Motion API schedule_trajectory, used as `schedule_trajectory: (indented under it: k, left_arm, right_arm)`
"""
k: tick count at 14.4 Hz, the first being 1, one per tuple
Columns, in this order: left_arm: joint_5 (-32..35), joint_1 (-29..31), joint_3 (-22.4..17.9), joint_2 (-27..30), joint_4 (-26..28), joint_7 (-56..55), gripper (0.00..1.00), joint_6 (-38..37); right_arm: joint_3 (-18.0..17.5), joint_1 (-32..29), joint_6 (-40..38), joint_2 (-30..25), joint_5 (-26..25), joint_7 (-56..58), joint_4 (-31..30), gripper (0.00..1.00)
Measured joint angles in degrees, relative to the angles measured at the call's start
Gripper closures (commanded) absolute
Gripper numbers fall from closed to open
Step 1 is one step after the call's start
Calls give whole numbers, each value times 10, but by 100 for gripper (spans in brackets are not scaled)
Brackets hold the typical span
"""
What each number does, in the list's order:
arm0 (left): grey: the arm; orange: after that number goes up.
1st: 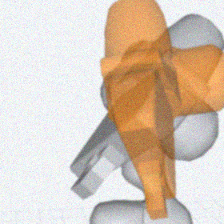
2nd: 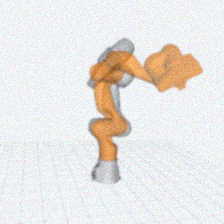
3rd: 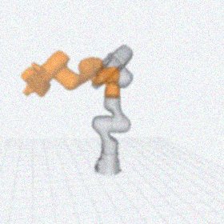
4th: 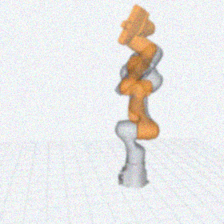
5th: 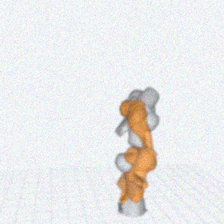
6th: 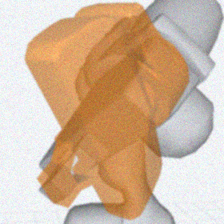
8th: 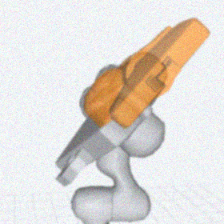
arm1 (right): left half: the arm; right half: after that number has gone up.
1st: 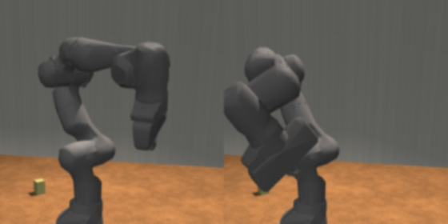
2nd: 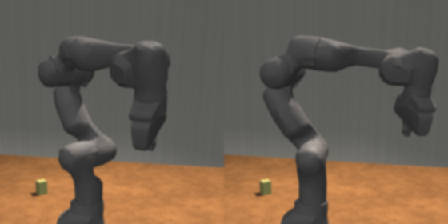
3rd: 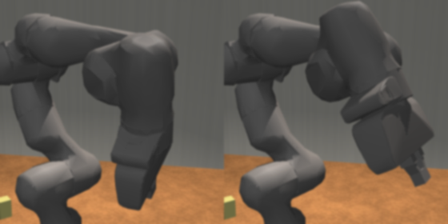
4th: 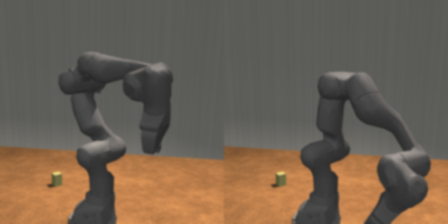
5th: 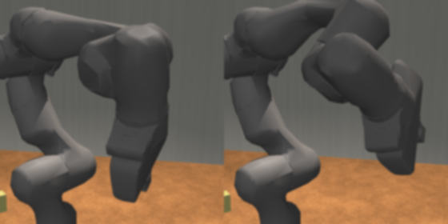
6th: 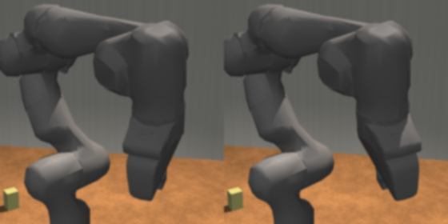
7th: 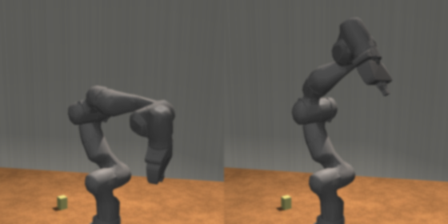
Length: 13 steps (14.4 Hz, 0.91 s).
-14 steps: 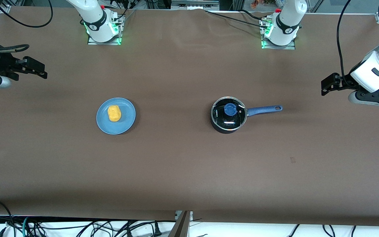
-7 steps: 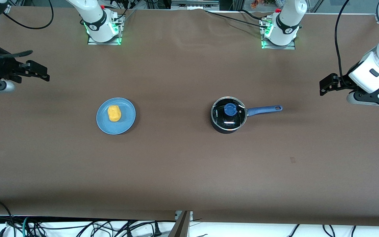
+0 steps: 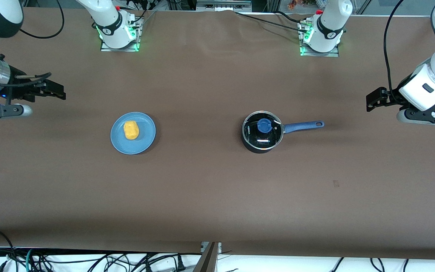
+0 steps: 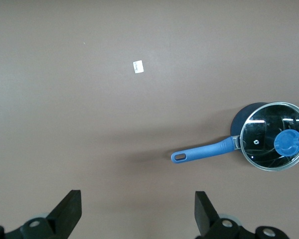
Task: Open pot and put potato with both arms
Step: 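Reach the right gripper to the potato while the left gripper reaches the lid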
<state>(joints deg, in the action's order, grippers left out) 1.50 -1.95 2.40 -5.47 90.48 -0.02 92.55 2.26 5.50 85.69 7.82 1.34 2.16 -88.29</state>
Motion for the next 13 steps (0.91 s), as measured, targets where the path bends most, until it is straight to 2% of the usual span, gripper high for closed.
schedule_trajectory:
  k: [3, 7, 11, 13]
  left_arm:
    - [0, 0, 0, 11, 23, 0, 0, 3]
    - [0, 1, 0, 44, 73, 0, 0, 32]
    - [0, 1, 0, 45, 75, 0, 0, 40]
    - [0, 0, 0, 28, 75, 0, 0, 40]
  right_arm:
    - [0, 14, 24, 18, 0, 0, 0, 0]
    - [-1, 47, 73, 69, -1, -1, -1, 0]
    - [-1, 62, 145, 130, -1, -1, -15, 0]
    - [-1, 68, 190, 154, -1, -1, -36, 0]
